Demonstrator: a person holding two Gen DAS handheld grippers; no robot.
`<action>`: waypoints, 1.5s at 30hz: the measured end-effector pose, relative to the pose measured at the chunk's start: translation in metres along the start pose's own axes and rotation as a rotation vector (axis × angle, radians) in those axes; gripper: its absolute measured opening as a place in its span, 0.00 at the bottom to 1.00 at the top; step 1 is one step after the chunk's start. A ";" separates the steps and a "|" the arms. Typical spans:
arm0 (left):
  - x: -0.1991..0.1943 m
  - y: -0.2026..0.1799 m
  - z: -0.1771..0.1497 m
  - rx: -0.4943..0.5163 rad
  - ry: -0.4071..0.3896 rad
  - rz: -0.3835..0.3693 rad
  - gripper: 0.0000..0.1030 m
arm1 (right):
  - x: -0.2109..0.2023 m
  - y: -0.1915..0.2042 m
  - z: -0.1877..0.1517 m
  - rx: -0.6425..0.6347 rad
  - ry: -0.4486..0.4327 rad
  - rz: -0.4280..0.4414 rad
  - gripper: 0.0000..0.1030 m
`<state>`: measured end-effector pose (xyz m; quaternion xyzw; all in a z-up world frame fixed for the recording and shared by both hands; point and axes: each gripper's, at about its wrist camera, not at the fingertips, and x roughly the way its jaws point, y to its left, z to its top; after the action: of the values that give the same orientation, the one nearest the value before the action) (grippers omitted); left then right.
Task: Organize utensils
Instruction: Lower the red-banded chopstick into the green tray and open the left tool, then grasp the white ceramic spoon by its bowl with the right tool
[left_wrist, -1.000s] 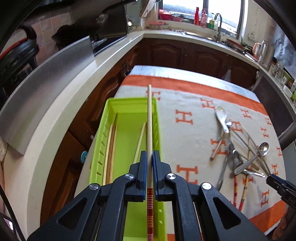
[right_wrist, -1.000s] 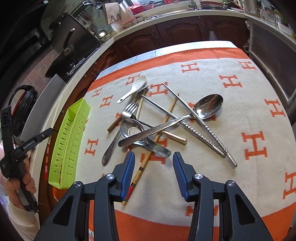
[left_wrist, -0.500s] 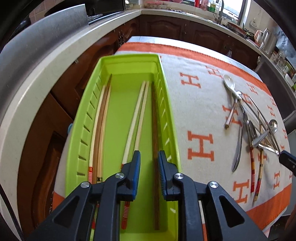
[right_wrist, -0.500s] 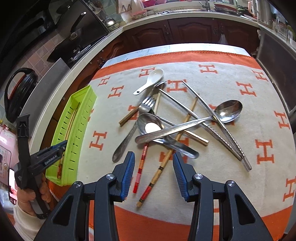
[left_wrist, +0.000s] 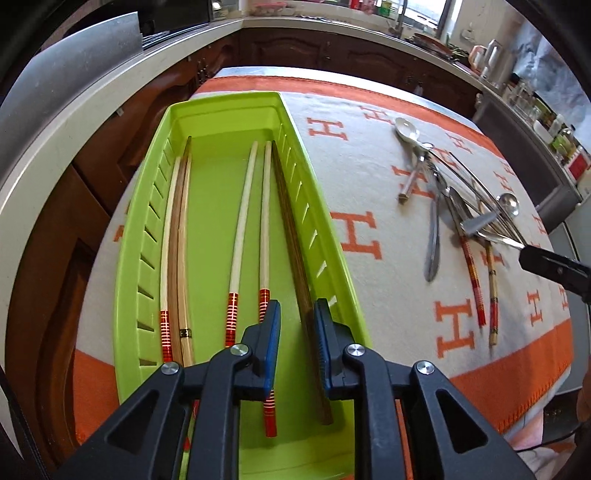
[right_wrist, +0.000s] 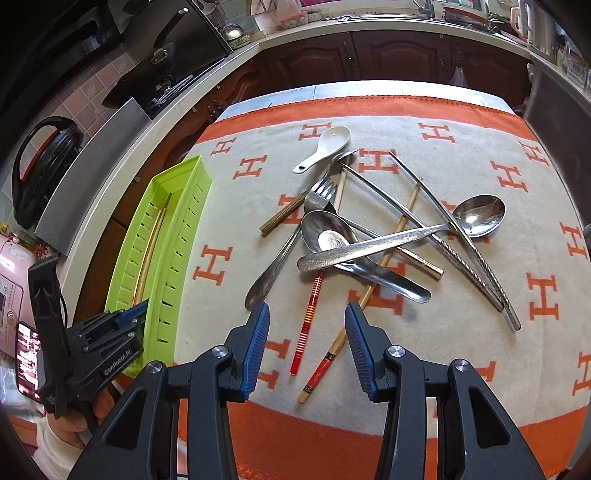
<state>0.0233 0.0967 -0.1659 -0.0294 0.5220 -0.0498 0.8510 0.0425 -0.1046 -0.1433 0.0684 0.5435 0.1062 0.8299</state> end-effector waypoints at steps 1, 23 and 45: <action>-0.001 -0.001 -0.003 0.007 -0.001 -0.011 0.15 | 0.000 -0.001 -0.001 0.000 0.001 0.001 0.43; -0.042 0.029 0.026 -0.099 -0.132 -0.025 0.52 | 0.039 -0.014 0.159 0.096 -0.053 -0.001 0.43; 0.007 0.041 0.075 -0.222 -0.090 -0.026 0.52 | 0.174 -0.023 0.217 0.005 -0.007 -0.140 0.19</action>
<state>0.0952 0.1369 -0.1426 -0.1324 0.4850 -0.0012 0.8644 0.3110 -0.0833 -0.2166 0.0326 0.5441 0.0465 0.8371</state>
